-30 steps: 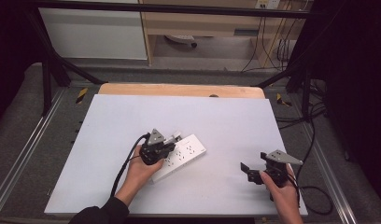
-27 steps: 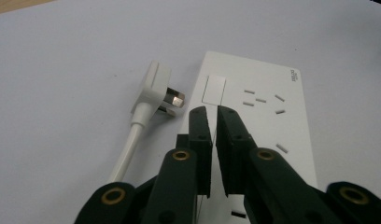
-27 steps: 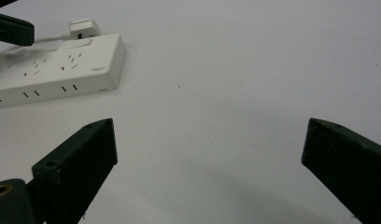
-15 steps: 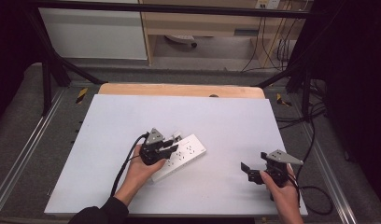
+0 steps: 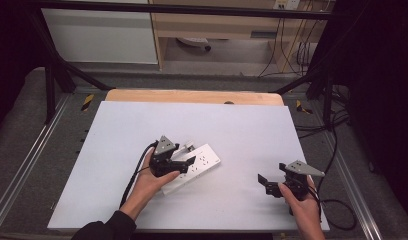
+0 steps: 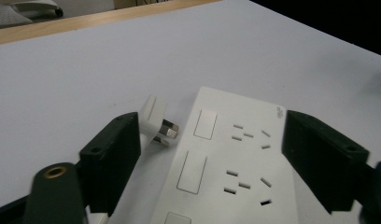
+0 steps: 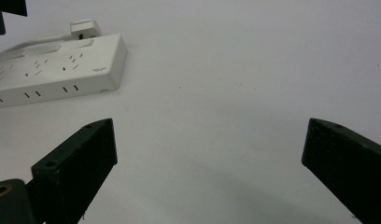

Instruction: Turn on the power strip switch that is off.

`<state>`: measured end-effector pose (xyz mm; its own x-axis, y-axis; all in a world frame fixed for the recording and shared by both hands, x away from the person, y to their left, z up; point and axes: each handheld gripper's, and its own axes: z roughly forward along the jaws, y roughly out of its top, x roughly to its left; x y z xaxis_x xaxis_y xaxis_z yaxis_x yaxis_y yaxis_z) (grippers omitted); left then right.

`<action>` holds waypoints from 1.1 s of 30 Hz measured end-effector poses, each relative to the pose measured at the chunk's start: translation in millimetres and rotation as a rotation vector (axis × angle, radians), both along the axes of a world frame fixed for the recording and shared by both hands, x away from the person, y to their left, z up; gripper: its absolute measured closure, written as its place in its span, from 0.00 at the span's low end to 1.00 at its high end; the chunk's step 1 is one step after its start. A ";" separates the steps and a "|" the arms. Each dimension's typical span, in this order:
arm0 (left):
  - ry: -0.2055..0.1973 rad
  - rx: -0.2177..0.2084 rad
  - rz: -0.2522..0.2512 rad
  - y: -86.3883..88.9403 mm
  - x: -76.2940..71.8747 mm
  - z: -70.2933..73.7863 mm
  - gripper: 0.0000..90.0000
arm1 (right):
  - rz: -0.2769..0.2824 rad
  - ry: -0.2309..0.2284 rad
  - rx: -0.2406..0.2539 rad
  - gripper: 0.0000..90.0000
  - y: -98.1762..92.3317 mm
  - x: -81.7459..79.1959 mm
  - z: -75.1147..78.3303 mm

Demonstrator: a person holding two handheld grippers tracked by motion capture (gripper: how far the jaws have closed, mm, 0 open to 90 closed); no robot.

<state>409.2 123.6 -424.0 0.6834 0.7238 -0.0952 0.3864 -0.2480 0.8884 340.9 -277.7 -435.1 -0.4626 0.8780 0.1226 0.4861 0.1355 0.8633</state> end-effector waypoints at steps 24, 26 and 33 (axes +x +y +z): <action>-0.059 -0.092 0.020 43.9 -36.2 29.1 0.08 | 0.003 -0.004 0.006 0.04 0.1 0.5 0.3; -0.060 -0.101 0.031 49.7 -39.4 30.9 0.08 | 0.003 -0.002 0.006 0.04 0.0 0.3 0.4; -0.070 -0.125 0.060 69.0 -48.4 34.3 0.07 | 0.002 -0.002 0.007 0.04 -0.1 0.4 0.3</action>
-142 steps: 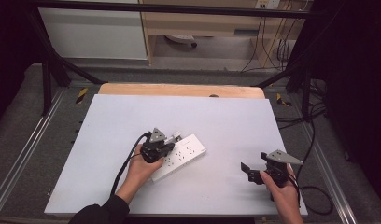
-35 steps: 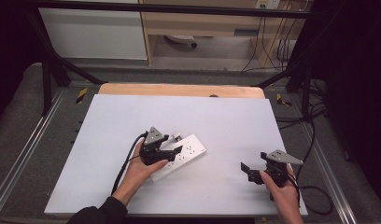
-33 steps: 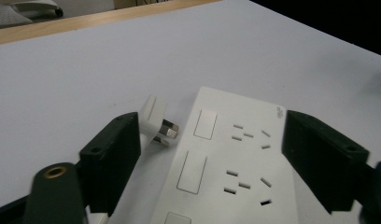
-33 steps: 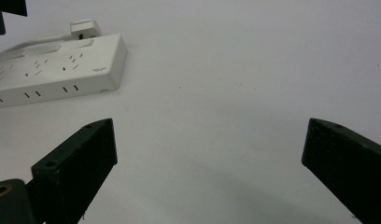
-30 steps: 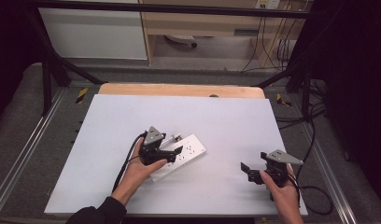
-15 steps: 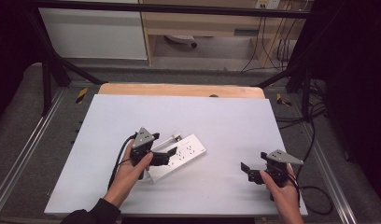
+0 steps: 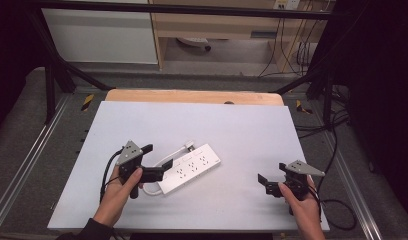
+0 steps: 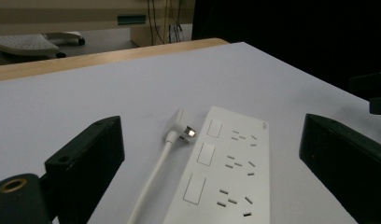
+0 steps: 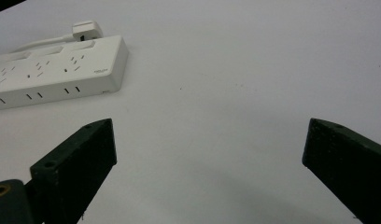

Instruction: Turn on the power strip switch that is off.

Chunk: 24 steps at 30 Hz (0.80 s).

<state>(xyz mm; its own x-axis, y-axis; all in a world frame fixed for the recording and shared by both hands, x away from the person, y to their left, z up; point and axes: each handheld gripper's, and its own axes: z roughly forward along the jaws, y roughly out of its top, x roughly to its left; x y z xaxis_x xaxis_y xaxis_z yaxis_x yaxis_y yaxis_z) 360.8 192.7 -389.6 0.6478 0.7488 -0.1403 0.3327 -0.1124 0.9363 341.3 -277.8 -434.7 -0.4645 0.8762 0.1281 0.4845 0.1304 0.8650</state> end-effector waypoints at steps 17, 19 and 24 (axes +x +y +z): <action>0.002 -0.016 0.069 48.6 -19.6 -4.2 0.07 | 0.001 -0.001 -0.004 0.04 0.4 0.3 -0.3; 0.009 -0.022 0.096 58.7 -21.1 -7.1 0.07 | 0.001 0.000 -0.005 0.04 0.5 0.3 -0.3; 0.046 -0.007 0.152 84.3 -21.9 -18.8 0.07 | 0.004 0.002 -0.009 0.04 1.0 0.3 -0.6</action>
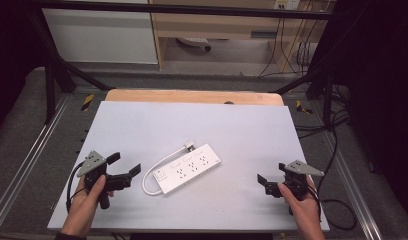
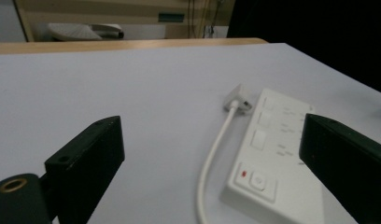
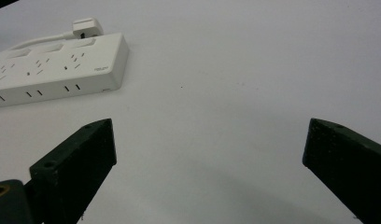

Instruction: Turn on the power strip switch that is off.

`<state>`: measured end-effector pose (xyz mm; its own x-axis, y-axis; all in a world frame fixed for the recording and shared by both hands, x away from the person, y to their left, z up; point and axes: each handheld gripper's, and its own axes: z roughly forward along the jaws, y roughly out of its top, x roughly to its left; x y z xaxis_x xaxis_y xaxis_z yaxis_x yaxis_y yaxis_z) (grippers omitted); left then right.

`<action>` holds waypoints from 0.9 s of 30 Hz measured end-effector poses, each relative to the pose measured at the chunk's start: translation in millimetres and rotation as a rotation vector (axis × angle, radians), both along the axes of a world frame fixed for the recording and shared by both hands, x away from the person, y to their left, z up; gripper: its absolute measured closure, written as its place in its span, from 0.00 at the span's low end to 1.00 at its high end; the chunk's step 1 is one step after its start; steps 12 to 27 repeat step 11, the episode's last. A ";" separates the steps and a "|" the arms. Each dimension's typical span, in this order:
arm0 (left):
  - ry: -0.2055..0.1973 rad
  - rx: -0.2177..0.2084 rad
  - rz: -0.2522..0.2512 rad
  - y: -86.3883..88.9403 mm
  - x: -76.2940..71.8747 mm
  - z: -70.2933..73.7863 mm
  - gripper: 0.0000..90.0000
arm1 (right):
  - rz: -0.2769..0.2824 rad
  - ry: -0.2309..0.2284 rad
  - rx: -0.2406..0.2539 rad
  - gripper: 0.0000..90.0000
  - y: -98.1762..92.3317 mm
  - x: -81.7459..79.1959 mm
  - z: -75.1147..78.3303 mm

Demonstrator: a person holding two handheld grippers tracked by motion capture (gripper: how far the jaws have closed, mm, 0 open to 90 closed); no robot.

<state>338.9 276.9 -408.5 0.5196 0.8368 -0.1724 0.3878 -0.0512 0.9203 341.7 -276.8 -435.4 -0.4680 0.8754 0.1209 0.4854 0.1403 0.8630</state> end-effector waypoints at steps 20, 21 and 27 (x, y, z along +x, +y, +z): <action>0.099 0.070 0.142 32.9 7.7 -22.2 0.10 | -0.006 0.050 -0.047 0.03 2.7 4.7 -7.9; 0.099 0.070 0.142 32.9 7.7 -22.2 0.10 | -0.006 0.050 -0.047 0.03 2.7 4.7 -7.9; 0.099 0.070 0.142 32.9 7.7 -22.2 0.10 | -0.006 0.050 -0.047 0.03 2.7 4.7 -7.9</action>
